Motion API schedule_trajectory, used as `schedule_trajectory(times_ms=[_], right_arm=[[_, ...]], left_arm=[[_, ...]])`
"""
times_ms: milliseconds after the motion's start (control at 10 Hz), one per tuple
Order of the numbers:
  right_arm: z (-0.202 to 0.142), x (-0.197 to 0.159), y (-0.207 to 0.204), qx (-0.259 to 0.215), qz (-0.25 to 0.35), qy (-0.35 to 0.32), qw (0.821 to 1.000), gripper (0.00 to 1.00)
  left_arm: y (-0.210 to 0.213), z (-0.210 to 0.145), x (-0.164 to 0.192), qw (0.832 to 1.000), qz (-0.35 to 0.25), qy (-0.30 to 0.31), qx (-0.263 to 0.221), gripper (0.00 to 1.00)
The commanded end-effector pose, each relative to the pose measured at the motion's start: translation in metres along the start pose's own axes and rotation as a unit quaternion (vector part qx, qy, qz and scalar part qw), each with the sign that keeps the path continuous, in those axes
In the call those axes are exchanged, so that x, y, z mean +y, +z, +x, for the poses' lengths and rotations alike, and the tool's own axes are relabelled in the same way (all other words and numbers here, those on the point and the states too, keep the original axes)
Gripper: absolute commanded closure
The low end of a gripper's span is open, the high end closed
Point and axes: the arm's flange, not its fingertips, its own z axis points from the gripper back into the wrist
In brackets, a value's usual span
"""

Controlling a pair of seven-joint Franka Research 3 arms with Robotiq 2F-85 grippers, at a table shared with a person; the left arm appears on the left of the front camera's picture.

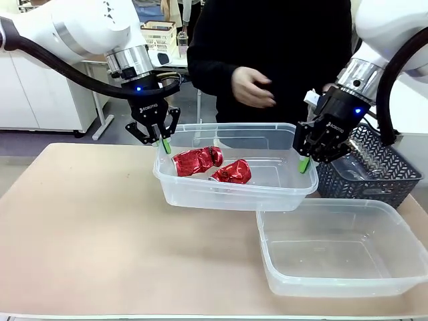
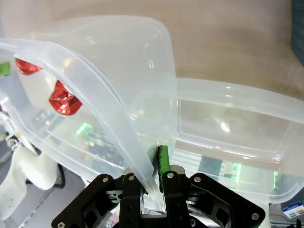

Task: Sort the waste into each basket.
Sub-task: Offer the picked Organizing box to the human.

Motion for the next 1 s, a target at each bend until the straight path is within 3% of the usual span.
schedule_trajectory(times_ms=[0, 900], right_arm=[[-0.0020, 0.0031, 0.0020, 0.005, 0.003, 0.002, 1.000, 0.94], [-0.0020, 0.0031, 0.0020, 0.005, 0.003, 0.002, 1.000, 0.94]], left_arm=[[0.0048, 0.0041, 0.0006, 1.000, -0.012, 0.016, -0.011, 0.94], [0.0048, 0.0041, 0.0006, 1.000, -0.012, 0.016, -0.011, 0.94]])
